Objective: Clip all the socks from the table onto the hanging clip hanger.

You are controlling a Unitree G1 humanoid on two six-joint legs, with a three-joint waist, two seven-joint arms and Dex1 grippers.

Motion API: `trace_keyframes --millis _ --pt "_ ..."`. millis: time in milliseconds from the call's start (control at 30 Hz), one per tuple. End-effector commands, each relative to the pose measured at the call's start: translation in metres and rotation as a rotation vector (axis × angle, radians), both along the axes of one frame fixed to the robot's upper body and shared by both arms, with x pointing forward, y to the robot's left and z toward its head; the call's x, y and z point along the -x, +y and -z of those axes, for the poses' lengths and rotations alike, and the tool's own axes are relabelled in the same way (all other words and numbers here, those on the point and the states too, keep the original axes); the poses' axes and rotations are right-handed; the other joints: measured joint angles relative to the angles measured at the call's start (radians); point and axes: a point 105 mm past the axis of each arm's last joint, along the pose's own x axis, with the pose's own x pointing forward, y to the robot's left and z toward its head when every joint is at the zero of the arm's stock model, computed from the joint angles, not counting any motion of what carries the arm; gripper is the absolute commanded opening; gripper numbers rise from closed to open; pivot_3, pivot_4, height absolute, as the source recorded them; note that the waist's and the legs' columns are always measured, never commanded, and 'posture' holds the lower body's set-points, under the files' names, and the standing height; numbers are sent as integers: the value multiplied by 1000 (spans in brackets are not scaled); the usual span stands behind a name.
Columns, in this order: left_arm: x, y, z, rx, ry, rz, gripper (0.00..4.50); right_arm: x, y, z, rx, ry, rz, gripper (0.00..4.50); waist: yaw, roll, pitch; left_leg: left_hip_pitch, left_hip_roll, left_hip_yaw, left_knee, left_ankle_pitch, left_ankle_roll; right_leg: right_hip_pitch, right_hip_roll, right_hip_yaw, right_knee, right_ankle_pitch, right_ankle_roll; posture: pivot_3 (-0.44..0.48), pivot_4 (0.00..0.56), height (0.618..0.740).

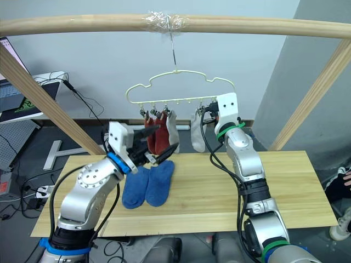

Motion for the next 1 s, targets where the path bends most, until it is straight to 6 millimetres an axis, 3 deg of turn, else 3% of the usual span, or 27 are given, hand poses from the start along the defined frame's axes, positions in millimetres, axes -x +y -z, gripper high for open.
trace_keyframes --millis 33,100,200,267,467,733,833,1000 --pt "-5 26 25 -76 31 -142 4500 2 -5 -16 -8 -57 9 28 1 0 0 0 0 -1 0 0 0 0 0 0 0 0 0 51 211 740" --pt "-5 36 43 -98 83 -182 4500 2 -6 -16 -9 -55 12 28 2 0 0 0 0 -1 0 0 0 0 0 -1 0 0 0 51 211 740" --pt "-6 42 54 -99 114 -212 4500 2 -5 -16 -9 -54 13 28 2 0 0 -1 0 -1 0 0 0 0 0 -1 0 0 0 41 213 740" --pt "-7 42 74 -96 162 -217 4500 3 -4 -13 -10 -45 11 28 3 0 0 -1 0 -1 0 0 0 0 0 0 0 0 0 40 216 740" --pt "-20 23 110 -111 252 -205 4500 4 -2 -11 -9 -34 4 28 4 0 0 -1 0 -1 0 0 0 0 -1 -1 0 0 0 32 223 740" --pt "-29 12 133 -166 291 -160 4500 4 -2 -9 -8 -23 9 28 1 0 0 -1 0 -1 0 0 0 0 -1 -1 0 0 0 16 231 740" --pt "-24 11 143 -187 324 -137 3870 4 -3 -9 -11 -21 12 0 0 0 0 -1 0 0 1 0 0 0 -1 -1 0 0 0 12 233 740" --pt "-23 15 141 -183 295 -153 2310 4 -6 -7 -9 -14 20 0 0 0 0 0 0 -1 0 0 0 0 -1 -1 0 0 0 10 233 740"
